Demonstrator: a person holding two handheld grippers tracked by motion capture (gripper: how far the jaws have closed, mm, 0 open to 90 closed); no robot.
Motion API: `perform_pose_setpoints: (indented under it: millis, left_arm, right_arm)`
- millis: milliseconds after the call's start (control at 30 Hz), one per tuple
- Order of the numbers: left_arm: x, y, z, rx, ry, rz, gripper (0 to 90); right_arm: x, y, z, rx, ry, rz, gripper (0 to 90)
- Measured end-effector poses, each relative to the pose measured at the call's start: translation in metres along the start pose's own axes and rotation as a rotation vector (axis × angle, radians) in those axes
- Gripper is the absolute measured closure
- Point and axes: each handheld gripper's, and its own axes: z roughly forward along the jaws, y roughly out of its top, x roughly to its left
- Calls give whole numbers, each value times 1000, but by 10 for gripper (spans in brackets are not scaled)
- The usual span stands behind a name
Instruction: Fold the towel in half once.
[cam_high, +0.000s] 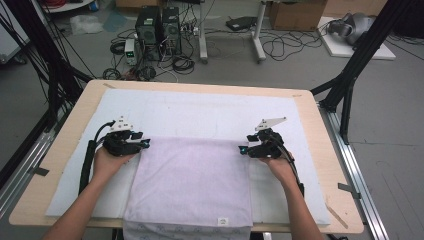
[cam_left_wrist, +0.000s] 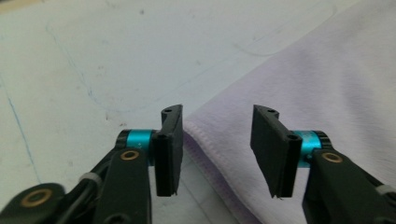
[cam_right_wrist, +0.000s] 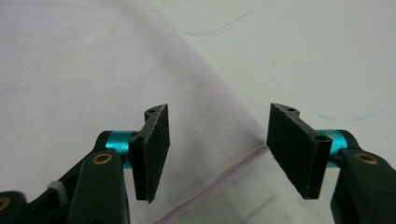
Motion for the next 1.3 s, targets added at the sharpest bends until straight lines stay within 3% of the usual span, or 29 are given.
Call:
perform_pose_setpoints:
  millis: [133,167,200,233,267,300,333,400,467,633,767,867,967,1033,1100,1200,1300]
  left_arm:
    - [8,-7,18,74,-8,-32,478]
    - [9,-8,19,62,-11,-50,473]
    - [10,-7,19,60,-5,-50,502]
    - [9,-7,18,53,-33,-42,598]
    - [7,-6,18,51,-24,-20,724]
    - [6,-6,17,52,-23,-1,768]
    - [5,-5,17,45,-22,-1,846]
    - [6,-2,16,46,4,12,864]
    - [10,4,14,18,17,-5,870]
    - [18,39,11,-24,75,6,875]
    - [31,84,-3,-98,121,0,876]
    - [36,117,-17,-144,146,27,876]
    - [40,134,-23,-167,169,42,865]
    - [43,131,-19,-146,177,22,731]
    - [47,119,-14,-113,182,2,662]
    - [52,96,-9,-70,175,-23,584]
    - [52,73,-7,-60,153,-34,560]
  right_arm:
    - [-13,-10,12,33,10,49,364]
    - [-14,-11,15,46,14,46,378]
    - [-13,-11,17,49,1,34,417]
    - [-11,-10,16,49,-9,15,526]
    - [-10,-10,17,51,17,8,587]
    - [-9,-8,17,56,23,2,703]
    - [-9,-7,18,55,71,0,806]
    - [-7,-4,19,67,74,-22,835]
    - [-9,-1,18,81,66,-14,844]
    - [-23,23,6,57,-27,-16,852]
    - [-34,60,-12,2,-106,-36,852]
    - [-43,90,-28,-33,-144,-51,853]
    - [-49,114,-39,-62,-178,-74,827]
    - [-51,118,-38,-90,-204,-68,695]
    - [-55,112,-29,-59,-179,-32,591]
    - [-53,92,-16,-33,-174,-16,533]
    - [-52,79,-6,55,-95,36,461]
